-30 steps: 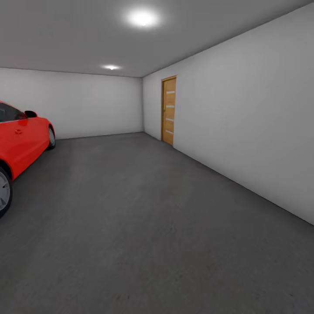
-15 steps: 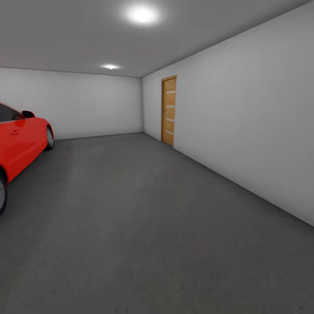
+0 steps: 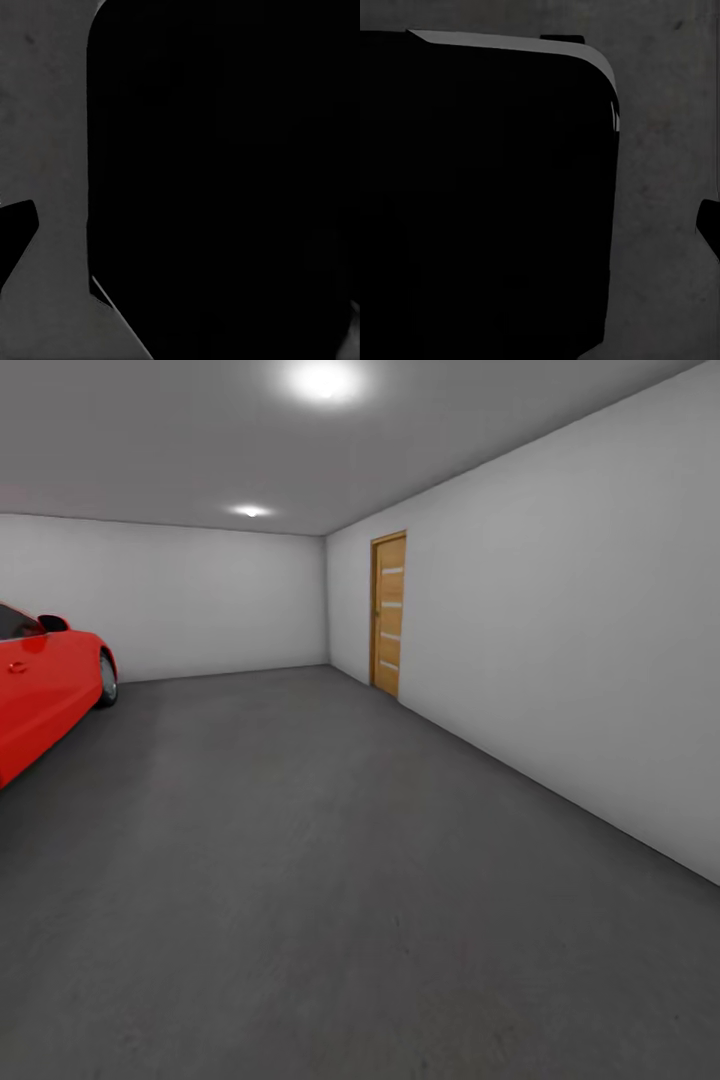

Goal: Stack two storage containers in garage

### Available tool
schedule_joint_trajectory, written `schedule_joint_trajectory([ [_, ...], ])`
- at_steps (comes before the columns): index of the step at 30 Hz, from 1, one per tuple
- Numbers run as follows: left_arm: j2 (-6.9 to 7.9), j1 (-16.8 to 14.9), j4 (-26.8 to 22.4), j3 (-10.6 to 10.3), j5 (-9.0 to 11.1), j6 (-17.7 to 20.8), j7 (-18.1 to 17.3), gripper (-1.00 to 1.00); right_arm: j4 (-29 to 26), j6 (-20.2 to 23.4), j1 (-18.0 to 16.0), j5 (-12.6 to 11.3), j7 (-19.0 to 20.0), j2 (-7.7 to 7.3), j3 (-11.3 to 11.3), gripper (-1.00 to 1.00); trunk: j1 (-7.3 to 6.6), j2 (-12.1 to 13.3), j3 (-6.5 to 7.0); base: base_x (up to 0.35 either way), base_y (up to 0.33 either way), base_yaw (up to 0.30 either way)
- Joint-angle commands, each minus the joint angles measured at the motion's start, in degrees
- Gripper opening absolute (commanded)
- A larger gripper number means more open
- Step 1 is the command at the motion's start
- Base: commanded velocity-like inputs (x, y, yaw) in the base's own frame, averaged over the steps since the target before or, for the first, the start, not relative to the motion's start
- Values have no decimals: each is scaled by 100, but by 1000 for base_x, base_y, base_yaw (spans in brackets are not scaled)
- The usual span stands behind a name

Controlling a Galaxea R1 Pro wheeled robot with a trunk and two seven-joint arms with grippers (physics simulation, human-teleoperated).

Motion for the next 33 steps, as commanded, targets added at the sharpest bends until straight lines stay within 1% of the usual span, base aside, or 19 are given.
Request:
schedule_joint_trajectory([
  [1, -4, -1, -5, 4, 55, -3, -2, 100, 5, -26, -3, 5, -9, 0, 6, 100, 3, -2, -5, 322, 0, 0],
  [6, -7, -1, -4, 2, 65, -3, -2, 100, 5, -46, -3, 6, -13, -1, 3, 100, 3, -2, -5, 322, 0, 5],
  [9, -9, -1, -4, 1, 67, -3, -2, 100, 5, -53, -3, 7, -14, -1, 3, 100, 3, -2, -5, 322, 0, 144],
  [24, -9, -1, -7, 0, 68, -3, -2, 100, 5, -75, -3, 7, -14, -1, -14, 100, 3, -2, -5, 322, 0, 251],
  [33, -9, -1, -7, 0, 68, -3, -2, 100, 5, -76, -3, 7, -14, -9, 1, 100, 3, -2, -5, 323, 0, 46],
])
